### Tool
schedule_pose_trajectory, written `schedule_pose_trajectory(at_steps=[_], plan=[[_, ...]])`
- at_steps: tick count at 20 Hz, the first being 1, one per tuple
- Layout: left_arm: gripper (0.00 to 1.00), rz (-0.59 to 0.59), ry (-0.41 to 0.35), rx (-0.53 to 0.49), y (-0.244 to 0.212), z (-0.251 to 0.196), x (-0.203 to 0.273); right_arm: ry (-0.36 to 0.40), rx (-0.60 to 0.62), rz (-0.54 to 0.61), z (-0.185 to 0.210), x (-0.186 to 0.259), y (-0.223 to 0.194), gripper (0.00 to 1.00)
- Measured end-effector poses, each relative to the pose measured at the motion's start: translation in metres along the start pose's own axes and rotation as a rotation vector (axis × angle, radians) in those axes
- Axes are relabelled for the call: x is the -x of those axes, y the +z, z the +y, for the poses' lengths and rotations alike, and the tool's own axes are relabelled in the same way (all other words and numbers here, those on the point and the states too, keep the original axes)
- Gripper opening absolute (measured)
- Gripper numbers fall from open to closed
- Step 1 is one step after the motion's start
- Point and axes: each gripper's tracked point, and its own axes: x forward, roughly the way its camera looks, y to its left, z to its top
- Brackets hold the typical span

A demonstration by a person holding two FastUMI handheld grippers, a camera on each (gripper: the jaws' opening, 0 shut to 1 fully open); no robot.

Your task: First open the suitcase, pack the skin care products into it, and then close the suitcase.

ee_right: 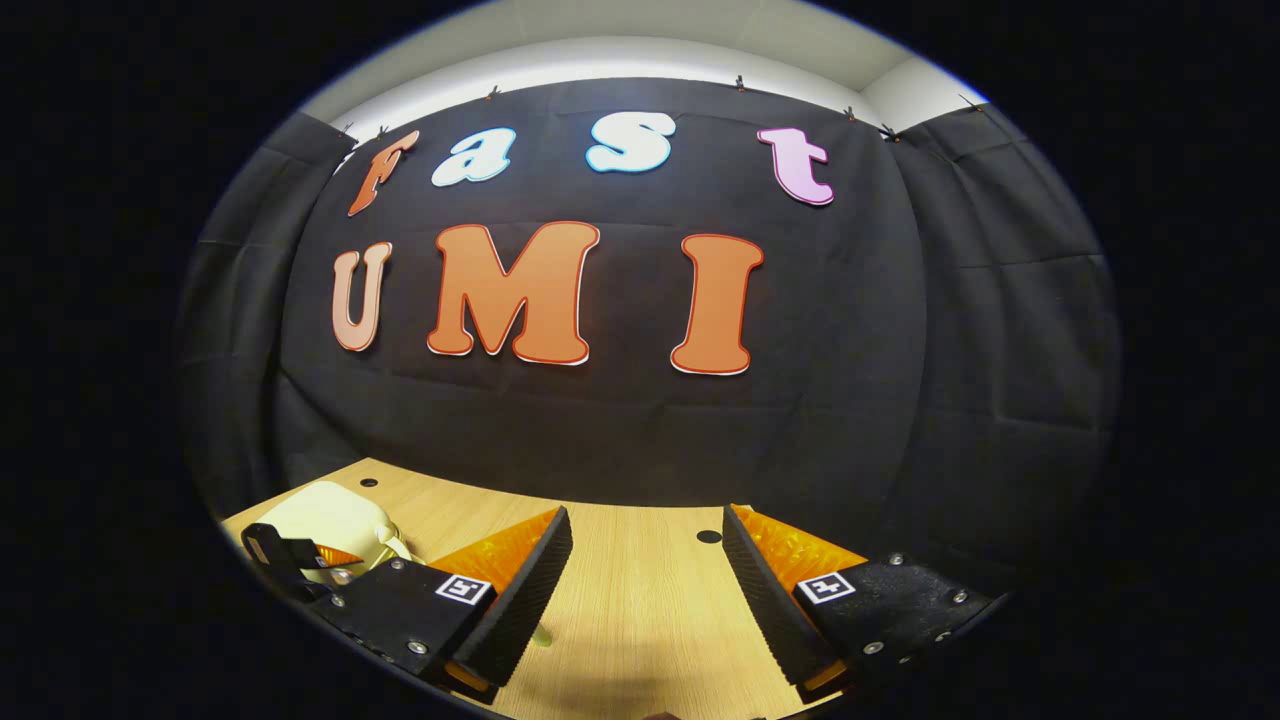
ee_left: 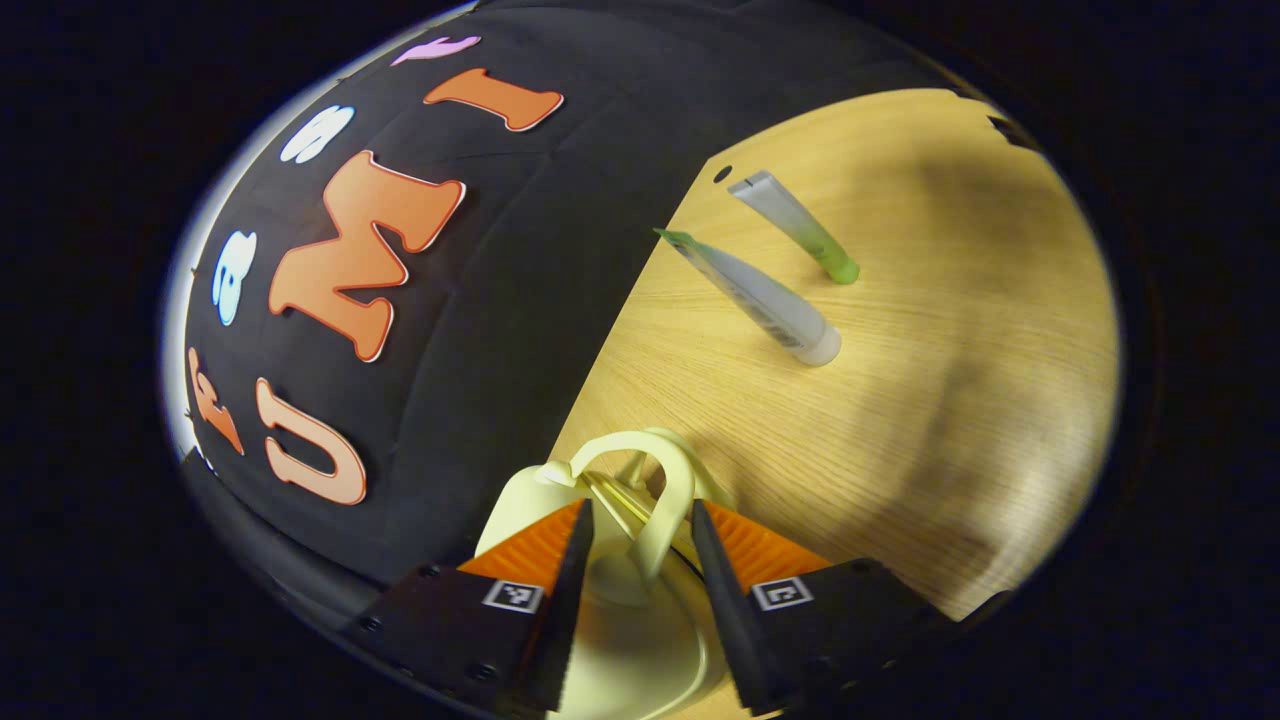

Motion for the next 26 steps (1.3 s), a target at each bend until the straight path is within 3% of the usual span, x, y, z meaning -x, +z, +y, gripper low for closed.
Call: schedule_pose_trajectory(at_steps=[1, 2, 4, 6, 7, 10, 16, 21, 26], plan=[[0.55, 0.005, 0.002, -0.022, 0.001, -0.001, -0.006, -0.003, -0.005, -0.001, -0.002, 0.000, 0.000, 0.95], [0.55, 0.007, 0.012, -0.040, 0.004, -0.001, -0.010, -0.003, -0.010, -0.002, -0.003, 0.000, 0.000, 0.95], [0.18, 0.005, 0.009, -0.039, 0.008, -0.005, -0.020, -0.004, -0.012, -0.004, -0.003, 0.000, 0.001, 0.95], [0.10, -0.026, 0.038, -0.019, 0.013, 0.004, -0.015, -0.008, -0.010, -0.007, -0.005, 0.000, 0.001, 0.95], [0.04, -0.026, 0.014, 0.025, 0.013, 0.000, -0.014, -0.006, -0.012, -0.006, -0.005, 0.000, 0.001, 0.95], [0.04, -0.078, -0.016, 0.107, 0.015, 0.010, 0.006, 0.008, -0.013, 0.006, 0.005, -0.003, -0.003, 0.95], [0.04, -0.137, 0.019, 0.208, 0.012, 0.049, 0.042, 0.076, -0.004, 0.011, 0.039, -0.011, -0.002, 0.95], [0.04, -0.145, 0.073, 0.317, -0.002, 0.088, 0.073, 0.149, -0.004, 0.022, 0.076, -0.023, -0.002, 0.96], [0.04, -0.138, 0.157, 0.517, -0.029, 0.153, 0.096, 0.204, 0.020, 0.024, 0.107, -0.030, -0.001, 0.95]])
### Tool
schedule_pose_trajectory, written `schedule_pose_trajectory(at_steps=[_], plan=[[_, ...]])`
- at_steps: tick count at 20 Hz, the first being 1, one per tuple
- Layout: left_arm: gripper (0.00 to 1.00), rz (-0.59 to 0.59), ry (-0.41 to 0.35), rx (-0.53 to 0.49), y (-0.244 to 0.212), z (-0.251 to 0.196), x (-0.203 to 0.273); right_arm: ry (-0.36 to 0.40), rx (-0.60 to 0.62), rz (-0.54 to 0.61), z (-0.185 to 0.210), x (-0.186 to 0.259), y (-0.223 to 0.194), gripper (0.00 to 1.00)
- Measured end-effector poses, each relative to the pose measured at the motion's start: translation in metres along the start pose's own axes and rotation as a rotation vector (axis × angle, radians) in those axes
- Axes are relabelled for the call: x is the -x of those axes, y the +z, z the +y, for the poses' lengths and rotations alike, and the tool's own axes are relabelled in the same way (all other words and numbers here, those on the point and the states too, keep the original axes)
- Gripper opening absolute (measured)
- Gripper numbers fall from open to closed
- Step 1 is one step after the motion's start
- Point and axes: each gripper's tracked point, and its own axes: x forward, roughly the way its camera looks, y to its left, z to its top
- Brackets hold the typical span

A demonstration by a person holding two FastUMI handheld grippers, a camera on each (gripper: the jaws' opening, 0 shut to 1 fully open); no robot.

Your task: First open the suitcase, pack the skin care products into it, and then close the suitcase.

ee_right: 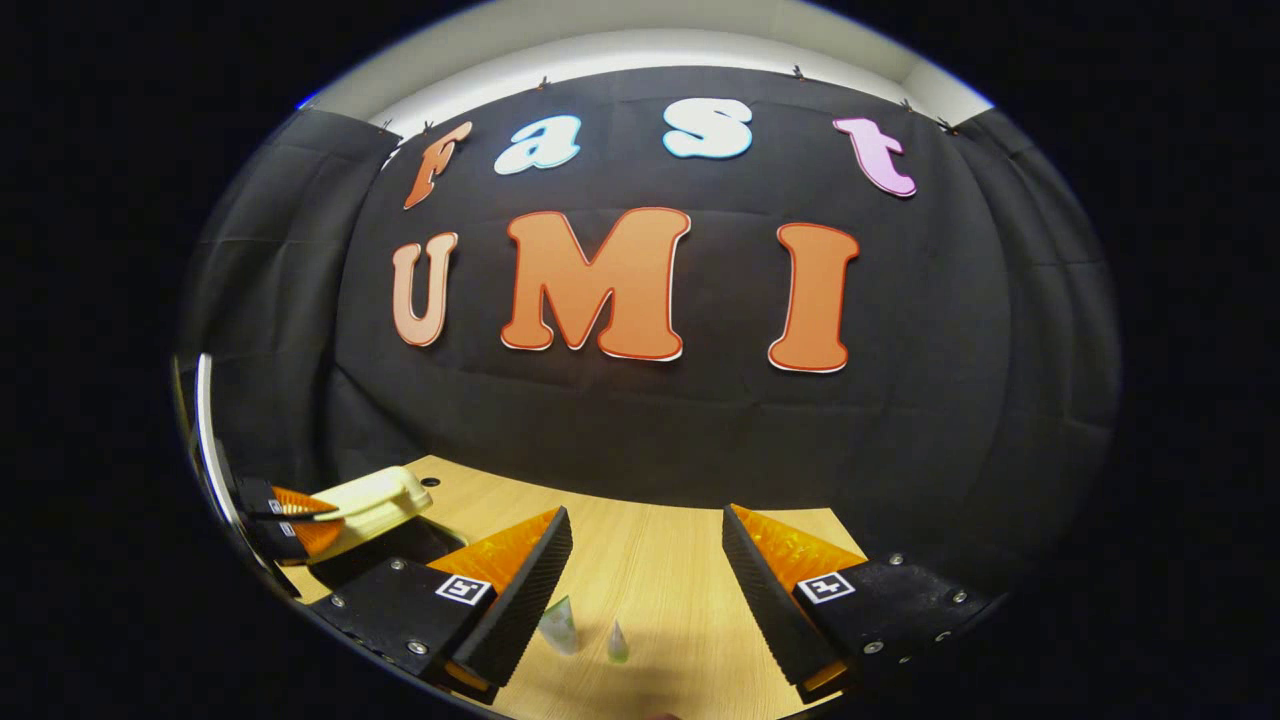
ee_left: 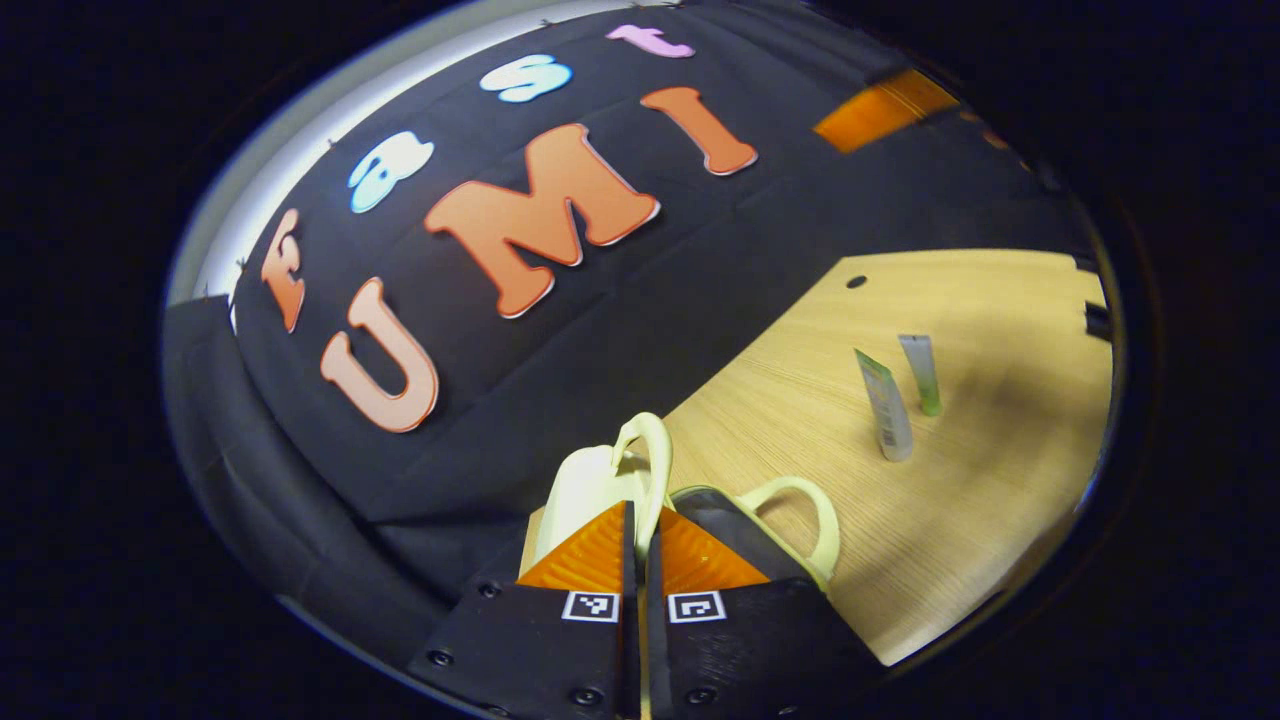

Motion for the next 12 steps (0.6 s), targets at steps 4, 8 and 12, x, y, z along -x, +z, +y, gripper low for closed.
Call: schedule_pose_trajectory(at_steps=[4, 8, 12], plan=[[0.04, -0.005, 0.109, 0.154, -0.012, 0.072, 0.004, 0.011, 0.007, 0.012, 0.011, -0.006, -0.001, 0.95], [0.04, -0.020, 0.141, 0.248, -0.025, 0.123, 0.002, 0.015, 0.009, 0.015, 0.024, -0.014, 0.001, 0.95], [0.04, -0.010, 0.189, 0.316, -0.043, 0.160, 0.000, 0.014, 0.026, 0.014, 0.039, -0.015, 0.004, 0.95]])
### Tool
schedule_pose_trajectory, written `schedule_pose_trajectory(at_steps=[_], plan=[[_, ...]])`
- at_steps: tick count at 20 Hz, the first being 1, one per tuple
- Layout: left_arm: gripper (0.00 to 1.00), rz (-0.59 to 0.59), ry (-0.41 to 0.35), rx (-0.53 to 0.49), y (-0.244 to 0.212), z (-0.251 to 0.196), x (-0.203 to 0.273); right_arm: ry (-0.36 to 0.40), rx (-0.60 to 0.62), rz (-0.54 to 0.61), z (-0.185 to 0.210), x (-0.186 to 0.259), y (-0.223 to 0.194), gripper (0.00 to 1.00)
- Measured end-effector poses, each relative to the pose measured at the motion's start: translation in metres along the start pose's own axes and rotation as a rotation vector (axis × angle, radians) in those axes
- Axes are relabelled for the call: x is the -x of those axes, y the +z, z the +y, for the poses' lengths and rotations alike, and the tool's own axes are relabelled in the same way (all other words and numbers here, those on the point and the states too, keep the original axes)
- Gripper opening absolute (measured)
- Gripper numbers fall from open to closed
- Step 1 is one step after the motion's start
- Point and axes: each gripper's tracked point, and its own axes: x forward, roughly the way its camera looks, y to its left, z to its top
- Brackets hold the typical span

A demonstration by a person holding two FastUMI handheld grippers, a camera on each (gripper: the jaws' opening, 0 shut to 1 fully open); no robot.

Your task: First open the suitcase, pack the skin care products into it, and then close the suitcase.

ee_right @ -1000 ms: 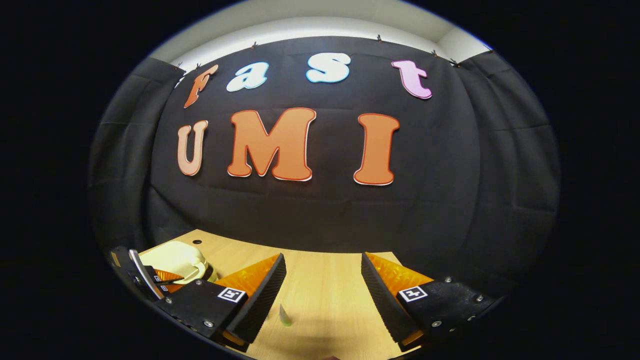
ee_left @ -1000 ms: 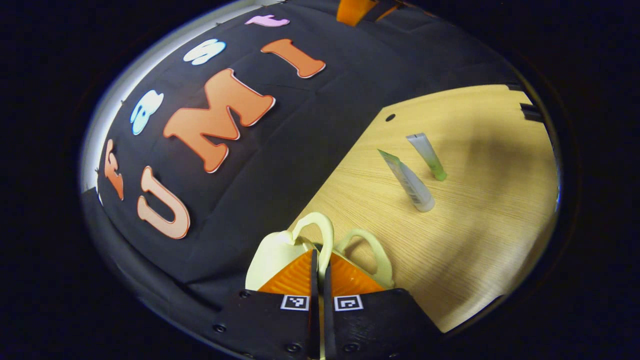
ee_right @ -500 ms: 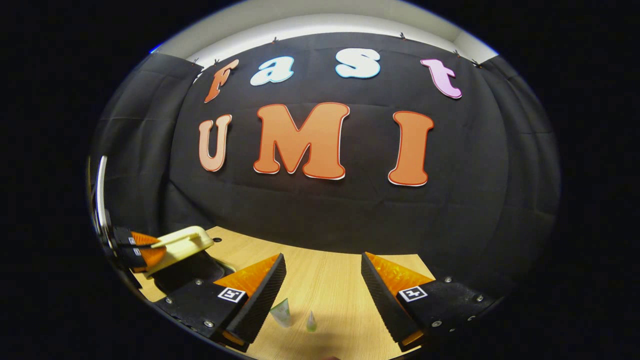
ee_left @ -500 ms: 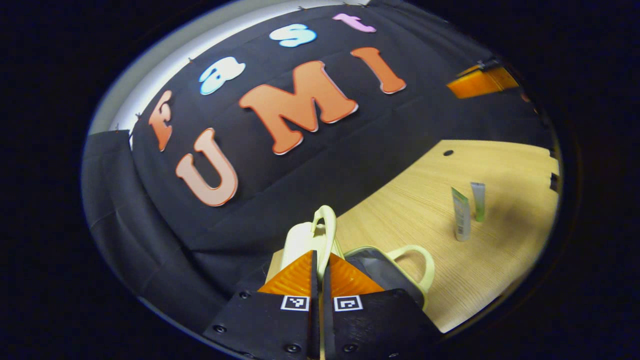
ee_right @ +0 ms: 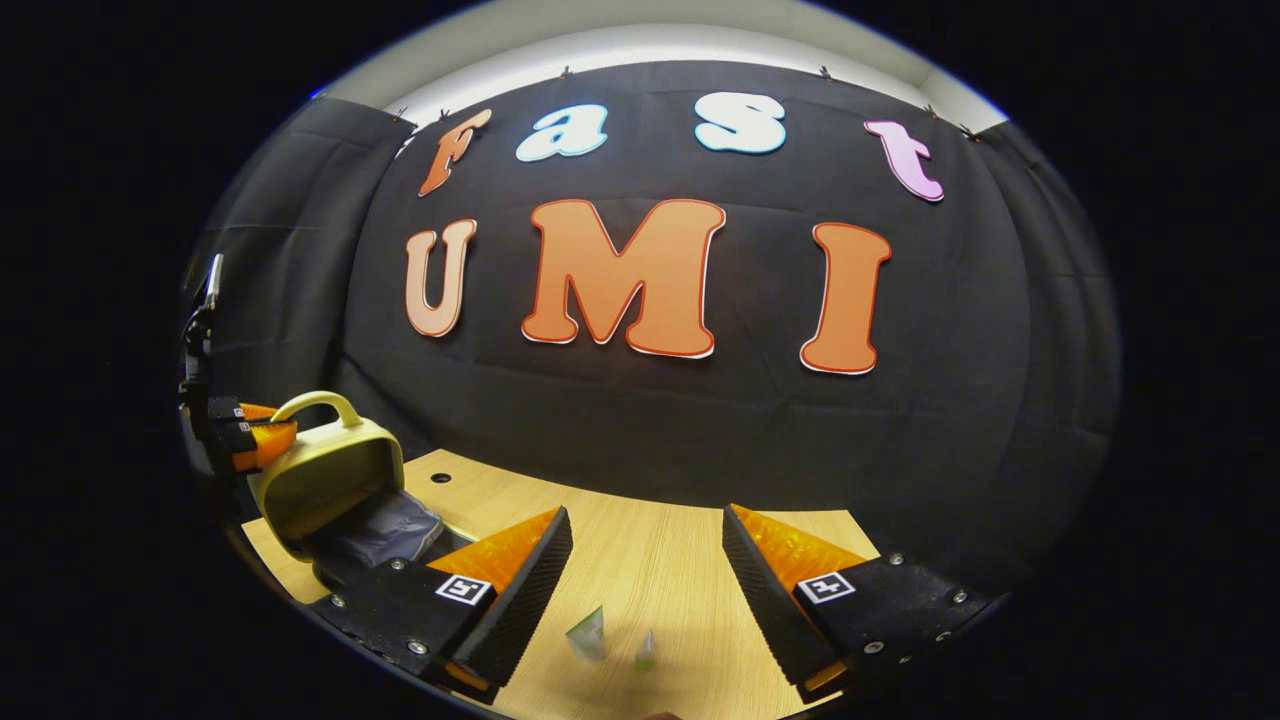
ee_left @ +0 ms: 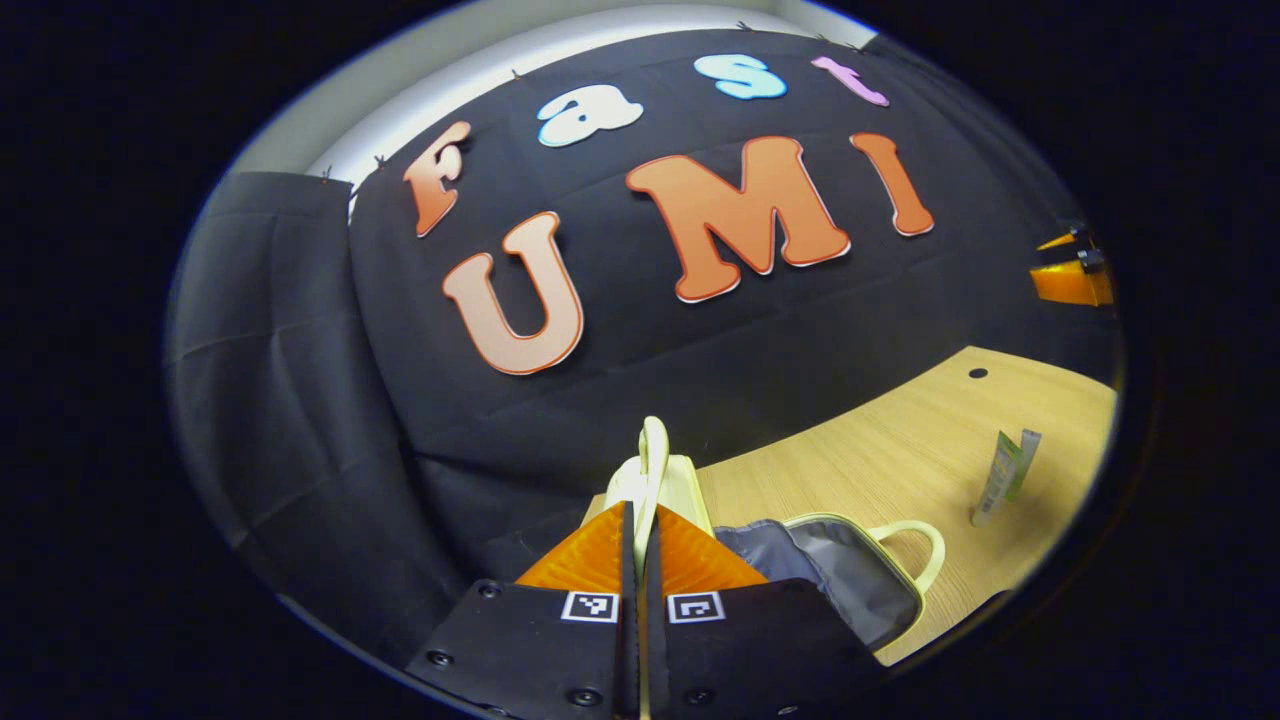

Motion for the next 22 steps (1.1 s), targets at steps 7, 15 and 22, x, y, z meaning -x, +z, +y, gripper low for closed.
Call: schedule_pose_trajectory(at_steps=[7, 15, 22], plan=[[0.04, 0.057, 0.132, 0.138, -0.041, 0.103, -0.022, 0.002, -0.015, 0.035, 0.027, -0.004, -0.005, 0.95], [0.04, 0.237, 0.238, 0.270, -0.166, 0.202, -0.047, -0.019, -0.012, 0.087, 0.068, -0.005, -0.017, 0.95], [0.04, 0.447, 0.245, 0.316, -0.291, 0.222, -0.066, -0.093, -0.027, 0.166, 0.072, 0.013, -0.037, 0.99]])
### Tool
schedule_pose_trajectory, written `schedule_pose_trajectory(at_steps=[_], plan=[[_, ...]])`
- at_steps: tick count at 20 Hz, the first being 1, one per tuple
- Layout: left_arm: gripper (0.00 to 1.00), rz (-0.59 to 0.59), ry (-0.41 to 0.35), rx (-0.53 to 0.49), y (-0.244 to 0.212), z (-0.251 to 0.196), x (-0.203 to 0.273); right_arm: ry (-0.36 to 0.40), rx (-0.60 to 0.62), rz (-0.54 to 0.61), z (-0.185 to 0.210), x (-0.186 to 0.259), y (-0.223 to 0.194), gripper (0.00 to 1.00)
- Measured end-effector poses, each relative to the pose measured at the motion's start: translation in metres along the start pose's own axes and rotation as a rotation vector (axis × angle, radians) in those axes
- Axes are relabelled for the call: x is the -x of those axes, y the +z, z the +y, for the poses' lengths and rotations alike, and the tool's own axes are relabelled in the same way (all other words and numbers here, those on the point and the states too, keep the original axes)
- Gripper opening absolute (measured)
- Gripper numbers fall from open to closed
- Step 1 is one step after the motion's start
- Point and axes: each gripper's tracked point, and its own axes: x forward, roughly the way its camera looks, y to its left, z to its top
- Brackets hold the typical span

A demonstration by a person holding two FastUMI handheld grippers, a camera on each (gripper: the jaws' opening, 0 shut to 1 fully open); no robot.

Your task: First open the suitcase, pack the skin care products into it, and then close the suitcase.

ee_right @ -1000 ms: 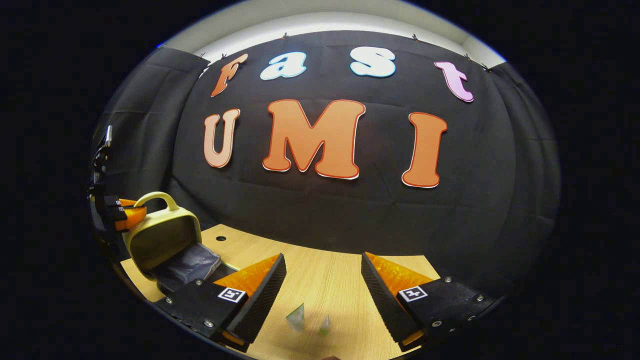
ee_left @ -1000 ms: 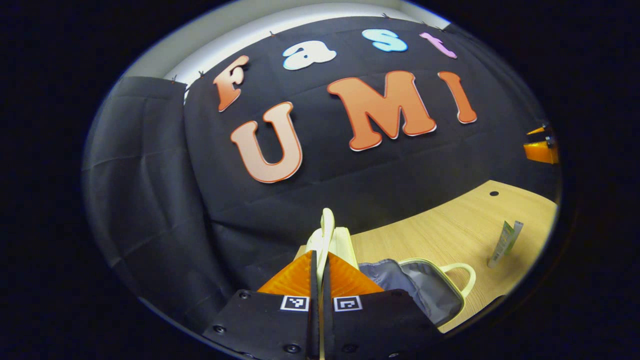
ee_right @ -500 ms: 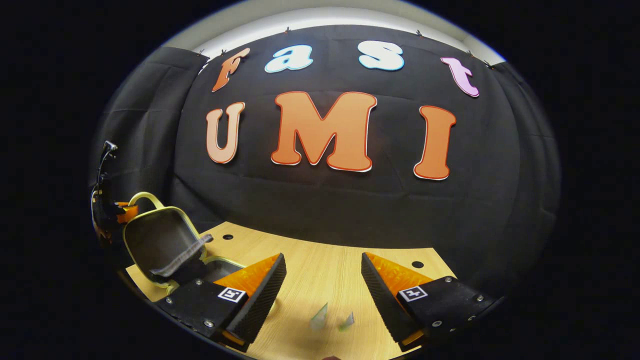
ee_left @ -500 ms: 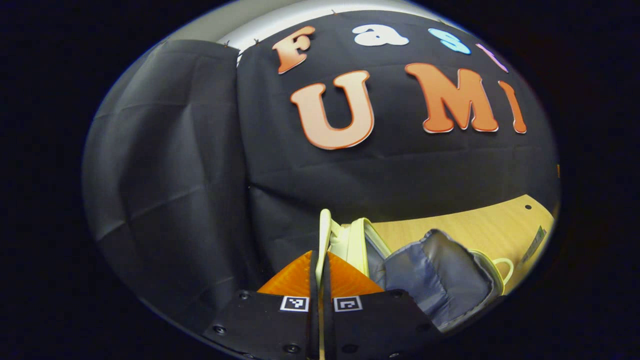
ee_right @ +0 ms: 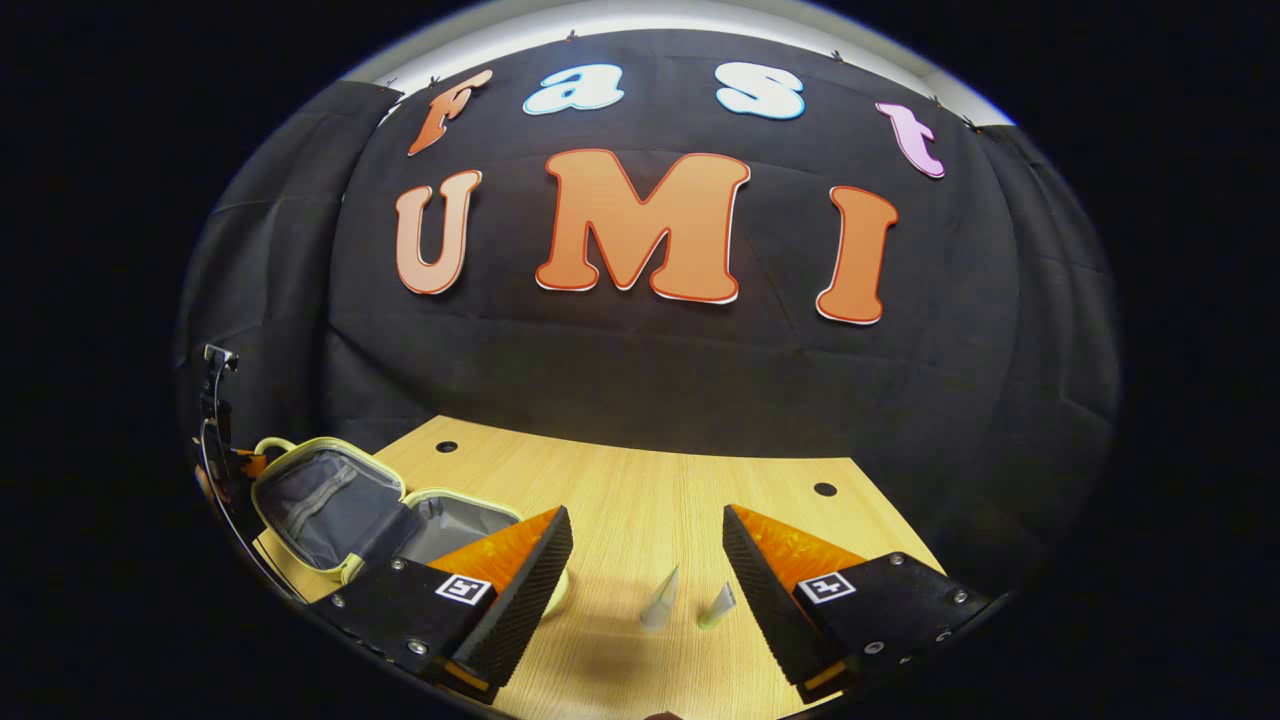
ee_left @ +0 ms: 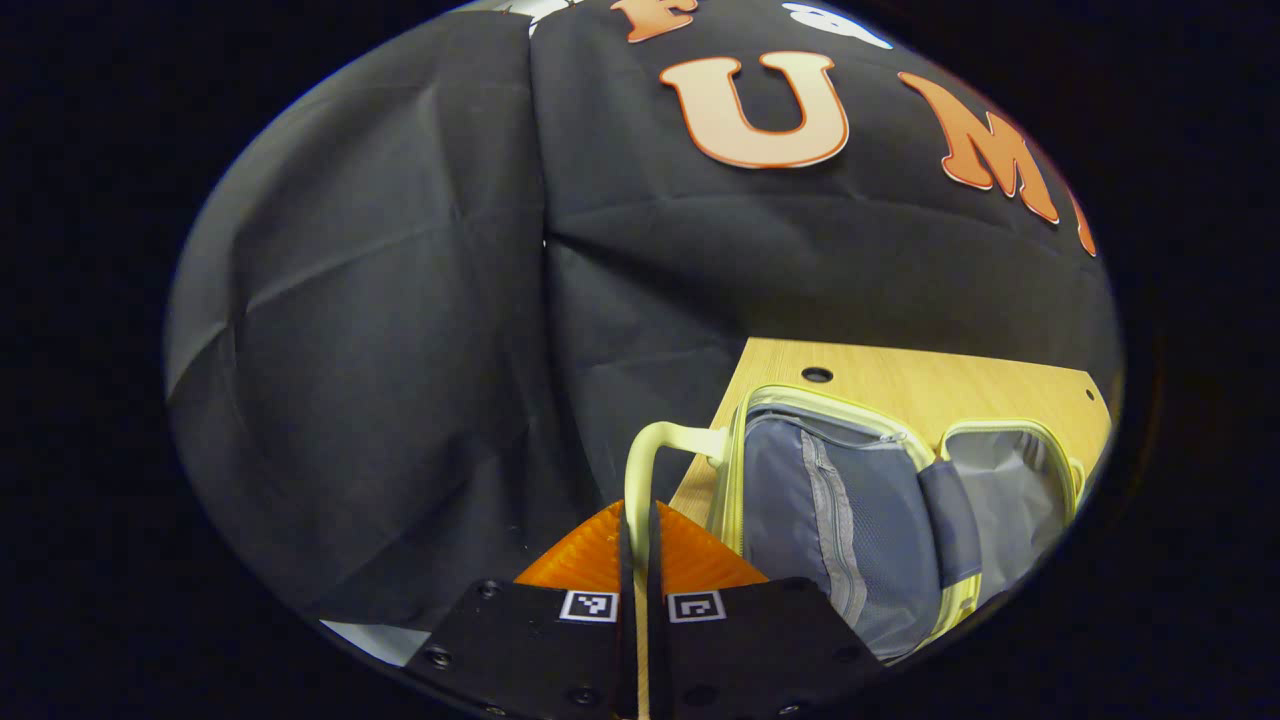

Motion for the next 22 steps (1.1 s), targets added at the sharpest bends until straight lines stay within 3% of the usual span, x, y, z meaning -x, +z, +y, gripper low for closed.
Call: schedule_pose_trajectory(at_steps=[2, 3, 6, 8, 9, 10, 11, 13, 16, 22], plan=[[0.14, 0.036, 0.056, -0.012, -0.019, 0.011, -0.006, -0.014, 0.005, 0.019, -0.003, 0.004, -0.007, 0.95], [0.14, 0.029, 0.074, -0.012, -0.016, 0.011, -0.003, -0.013, 0.009, 0.025, -0.005, 0.006, -0.009, 0.96], [0.19, -0.060, 0.043, -0.042, 0.012, -0.002, 0.010, -0.007, 0.018, 0.029, -0.013, 0.007, -0.016, 0.96], [0.58, -0.131, 0.013, -0.068, 0.033, -0.028, 0.024, 0.009, 0.008, 0.030, -0.021, 0.003, -0.022, 0.96], [0.60, -0.154, -0.004, -0.075, 0.041, -0.042, 0.035, 0.020, 0.003, 0.028, -0.024, 0.001, -0.024, 0.96], [0.75, -0.178, -0.025, -0.082, 0.048, -0.056, 0.049, 0.028, 0.000, 0.026, -0.029, -0.001, -0.027, 0.96], [0.82, -0.198, -0.046, -0.089, 0.054, -0.073, 0.062, 0.036, -0.002, 0.027, -0.035, -0.003, -0.029, 0.96], [0.82, -0.234, -0.084, -0.107, 0.061, -0.109, 0.090, 0.051, -0.005, 0.026, -0.049, -0.006, -0.036, 0.96], [0.95, -0.267, -0.162, -0.119, 0.068, -0.176, 0.127, 0.103, -0.001, 0.044, -0.066, -0.011, -0.053, 0.96], [0.98, -0.274, -0.334, -0.203, 0.044, -0.315, 0.178, 0.189, 0.033, 0.103, -0.085, -0.024, -0.097, 0.96]])
